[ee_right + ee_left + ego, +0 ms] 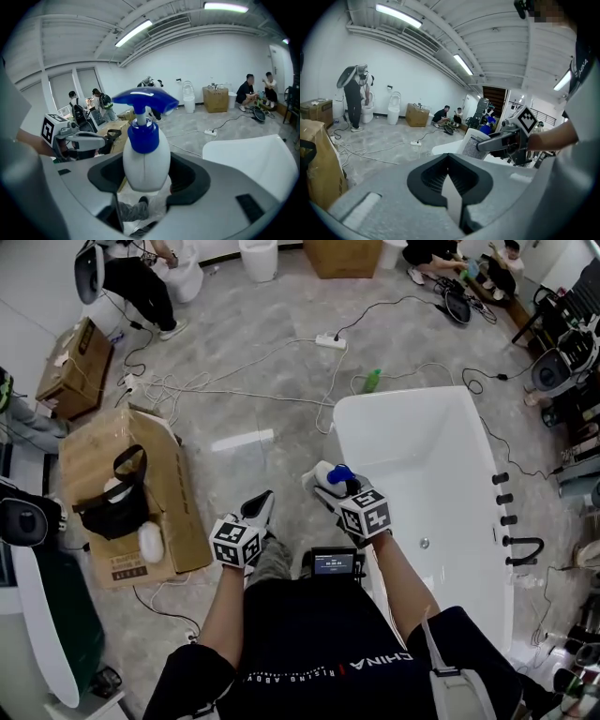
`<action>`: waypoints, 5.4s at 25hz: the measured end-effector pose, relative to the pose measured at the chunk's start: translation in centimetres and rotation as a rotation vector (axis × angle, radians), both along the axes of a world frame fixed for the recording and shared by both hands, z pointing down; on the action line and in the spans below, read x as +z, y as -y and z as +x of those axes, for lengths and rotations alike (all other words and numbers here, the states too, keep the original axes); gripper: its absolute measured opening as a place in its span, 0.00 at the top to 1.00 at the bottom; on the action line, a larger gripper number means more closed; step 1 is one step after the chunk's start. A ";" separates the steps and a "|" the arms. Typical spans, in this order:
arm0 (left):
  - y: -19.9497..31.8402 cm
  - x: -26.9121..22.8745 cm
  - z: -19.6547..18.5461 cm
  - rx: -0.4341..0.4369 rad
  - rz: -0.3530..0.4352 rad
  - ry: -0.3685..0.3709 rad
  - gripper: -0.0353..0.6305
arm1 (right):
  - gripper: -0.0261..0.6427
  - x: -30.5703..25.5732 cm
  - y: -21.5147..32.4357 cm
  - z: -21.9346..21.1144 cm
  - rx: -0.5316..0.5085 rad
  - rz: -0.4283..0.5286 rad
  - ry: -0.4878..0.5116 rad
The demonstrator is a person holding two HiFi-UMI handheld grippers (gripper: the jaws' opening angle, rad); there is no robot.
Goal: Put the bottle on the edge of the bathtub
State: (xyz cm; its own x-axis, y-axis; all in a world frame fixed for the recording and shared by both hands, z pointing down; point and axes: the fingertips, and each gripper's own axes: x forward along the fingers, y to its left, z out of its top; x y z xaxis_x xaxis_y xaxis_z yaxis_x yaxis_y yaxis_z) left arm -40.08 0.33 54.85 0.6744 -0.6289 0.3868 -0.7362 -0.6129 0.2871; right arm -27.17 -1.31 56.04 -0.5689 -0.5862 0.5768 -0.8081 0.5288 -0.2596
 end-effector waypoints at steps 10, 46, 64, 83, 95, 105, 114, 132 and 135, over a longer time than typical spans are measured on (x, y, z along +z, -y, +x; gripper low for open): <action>15.0 1.3 -0.8 0.097 -0.008 -0.018 0.93 | 0.56 1.0 13.5 -1.1 0.093 -0.010 -0.012; 56.2 -0.1 17.6 0.553 0.018 0.038 0.93 | 0.56 0.5 49.6 15.0 0.480 -0.013 -0.019; 65.0 -0.6 33.3 0.895 0.017 0.029 0.93 | 0.56 -0.4 54.7 29.3 0.867 -0.012 0.002; 70.7 -0.8 45.9 1.427 0.007 0.013 0.93 | 0.56 -1.6 57.0 36.8 1.374 -0.036 -0.037; 66.4 0.0 57.8 1.549 0.009 0.049 0.93 | 0.56 -0.1 51.2 47.2 1.526 -0.047 -0.009; 61.6 -1.7 71.2 1.582 0.058 0.046 0.93 | 0.56 -1.3 47.1 59.6 1.553 0.002 0.001; 59.7 -1.2 77.5 1.629 0.047 0.075 0.93 | 0.56 -1.0 45.0 65.6 1.599 -0.008 0.012; 56.1 2.7 96.5 1.906 0.001 0.109 0.93 | 0.56 4.5 40.6 81.9 1.856 -0.148 -0.017; 54.7 4.3 97.6 1.937 -0.016 0.126 0.93 | 0.56 6.7 39.3 82.9 1.889 -0.182 -0.020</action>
State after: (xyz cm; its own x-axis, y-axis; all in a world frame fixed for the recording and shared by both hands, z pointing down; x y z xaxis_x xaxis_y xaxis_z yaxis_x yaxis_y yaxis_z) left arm 57.52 -54.40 59.18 0.3131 0.8207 0.4780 0.8153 -0.4904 0.3079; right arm 55.74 -40.57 62.78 0.6622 -0.2867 0.6923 -0.2193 -0.9576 -0.1868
